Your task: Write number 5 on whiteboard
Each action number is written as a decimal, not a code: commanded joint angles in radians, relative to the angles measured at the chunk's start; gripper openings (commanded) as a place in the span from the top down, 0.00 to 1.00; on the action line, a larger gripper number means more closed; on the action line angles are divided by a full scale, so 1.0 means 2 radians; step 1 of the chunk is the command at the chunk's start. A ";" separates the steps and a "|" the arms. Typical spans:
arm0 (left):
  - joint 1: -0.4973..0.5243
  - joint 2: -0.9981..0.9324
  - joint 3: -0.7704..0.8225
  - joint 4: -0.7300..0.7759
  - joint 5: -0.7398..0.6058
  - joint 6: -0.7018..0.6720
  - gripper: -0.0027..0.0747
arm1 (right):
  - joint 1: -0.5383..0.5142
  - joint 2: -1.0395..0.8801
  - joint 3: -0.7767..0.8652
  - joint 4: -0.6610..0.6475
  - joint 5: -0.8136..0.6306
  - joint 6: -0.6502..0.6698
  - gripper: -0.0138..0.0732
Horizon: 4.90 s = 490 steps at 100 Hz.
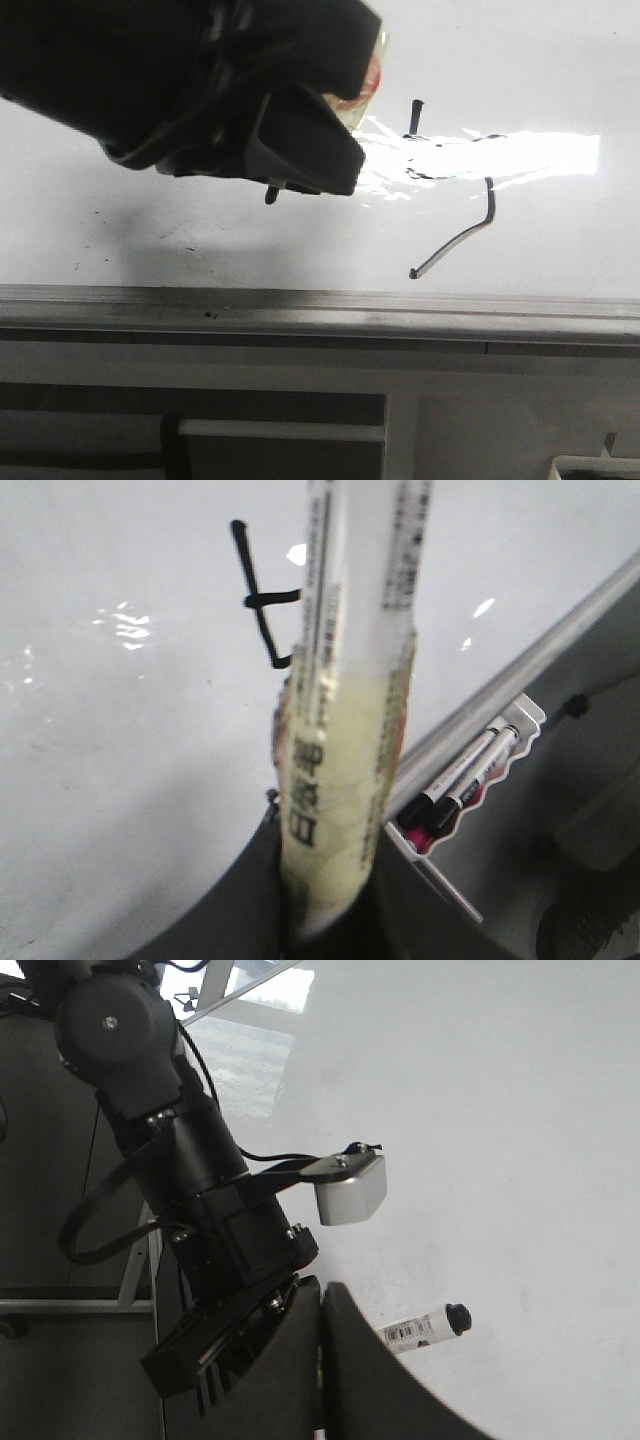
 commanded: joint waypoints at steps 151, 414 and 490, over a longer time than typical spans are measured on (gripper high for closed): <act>0.009 0.081 -0.009 -0.176 -0.167 -0.007 0.60 | -0.097 -0.007 -0.018 0.010 0.032 0.010 0.91; 0.240 -0.569 0.344 0.240 -0.148 -0.082 0.99 | -0.097 -0.339 0.138 -0.393 0.178 0.390 0.91; 0.389 -0.668 0.369 0.366 0.113 -0.257 0.99 | -0.097 -0.339 0.138 -0.393 0.178 0.390 0.91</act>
